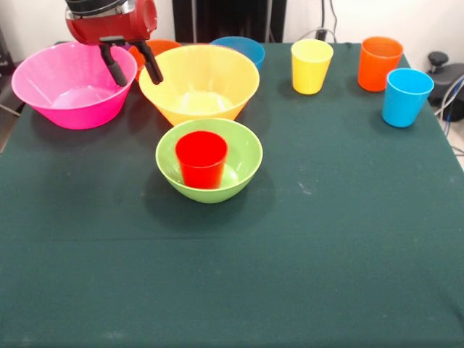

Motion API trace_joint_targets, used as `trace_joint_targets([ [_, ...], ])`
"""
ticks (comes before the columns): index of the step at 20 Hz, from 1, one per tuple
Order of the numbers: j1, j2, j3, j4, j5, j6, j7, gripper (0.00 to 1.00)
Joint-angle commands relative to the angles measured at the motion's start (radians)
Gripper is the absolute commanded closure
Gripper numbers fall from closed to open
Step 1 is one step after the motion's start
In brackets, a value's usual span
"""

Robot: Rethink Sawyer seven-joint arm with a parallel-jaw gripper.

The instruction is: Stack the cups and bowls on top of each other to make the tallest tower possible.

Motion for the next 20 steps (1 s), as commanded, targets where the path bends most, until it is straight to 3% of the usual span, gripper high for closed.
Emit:
trace_joint_targets([
  [1, 0.027, 0.081, 0.005, -0.005, -0.059, -0.051, -0.203, 0.00],
  [14, 0.037, 0.066, -0.003, 0.011, -0.070, -0.066, -0.169, 0.00],
  [20, 0.082, 0.050, -0.017, 0.010, -0.087, -0.041, -0.154, 0.00],
])
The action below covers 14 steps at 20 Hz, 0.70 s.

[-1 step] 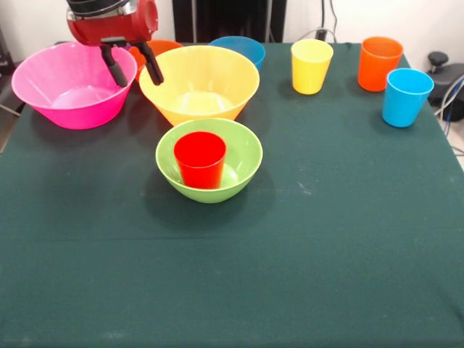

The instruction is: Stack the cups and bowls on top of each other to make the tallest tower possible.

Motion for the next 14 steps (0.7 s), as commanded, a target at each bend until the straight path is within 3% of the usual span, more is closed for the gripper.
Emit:
trace_joint_targets([
  [1, 0.082, 0.050, -0.021, 0.009, -0.082, -0.041, -0.149, 0.00],
  [5, 0.133, 0.044, -0.037, -0.001, -0.093, -0.015, -0.132, 0.00],
  [11, 0.194, 0.001, -0.073, 0.084, -0.122, -0.107, -0.015, 0.00],
  [14, 0.214, -0.003, -0.095, 0.095, -0.138, -0.115, -0.013, 0.00],
])
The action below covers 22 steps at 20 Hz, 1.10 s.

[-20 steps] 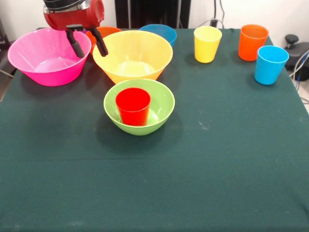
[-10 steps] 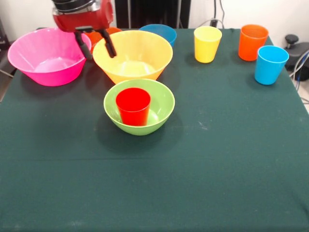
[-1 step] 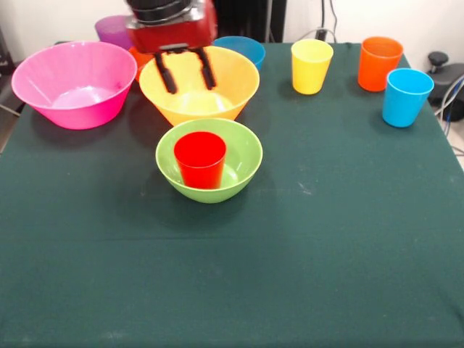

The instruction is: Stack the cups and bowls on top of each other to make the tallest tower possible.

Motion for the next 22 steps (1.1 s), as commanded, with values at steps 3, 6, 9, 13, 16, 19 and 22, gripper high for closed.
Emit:
trace_joint_targets([
  [3, 0.101, 0.024, -0.122, 0.068, -0.146, -0.102, -0.007, 0.00],
  [6, 0.126, 0.040, -0.160, 0.053, -0.186, -0.133, 0.009, 0.00],
  [9, 0.142, 0.055, -0.186, 0.055, -0.200, -0.171, 0.034, 0.00],
  [13, 0.171, 0.068, -0.221, 0.051, -0.210, -0.202, 0.062, 0.00],
  [16, 0.190, 0.080, -0.246, 0.056, -0.208, -0.237, 0.085, 0.00],
  [19, 0.211, 0.078, -0.270, 0.065, -0.203, -0.266, 0.105, 0.00],
  [22, 0.238, 0.092, -0.297, 0.052, -0.196, -0.295, 0.114, 0.00],
])
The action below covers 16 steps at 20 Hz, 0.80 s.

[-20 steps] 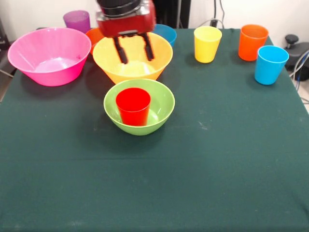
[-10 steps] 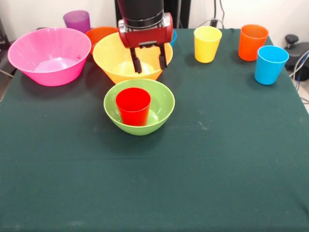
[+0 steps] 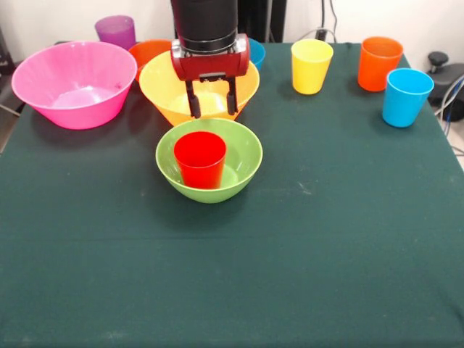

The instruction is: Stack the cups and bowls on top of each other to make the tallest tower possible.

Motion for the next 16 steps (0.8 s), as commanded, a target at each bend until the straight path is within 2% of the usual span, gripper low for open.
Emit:
trace_joint_targets([
  [1, 0.078, 0.091, -0.115, 0.010, -0.067, -0.095, 0.112, 0.00],
  [8, 0.130, 0.127, -0.179, -0.027, -0.052, -0.141, 0.126, 0.00],
  [11, 0.147, 0.131, -0.202, -0.026, -0.023, -0.146, 0.140, 0.00],
  [16, 0.187, 0.013, -0.232, 0.080, 0.057, -0.130, 0.196, 0.00],
])
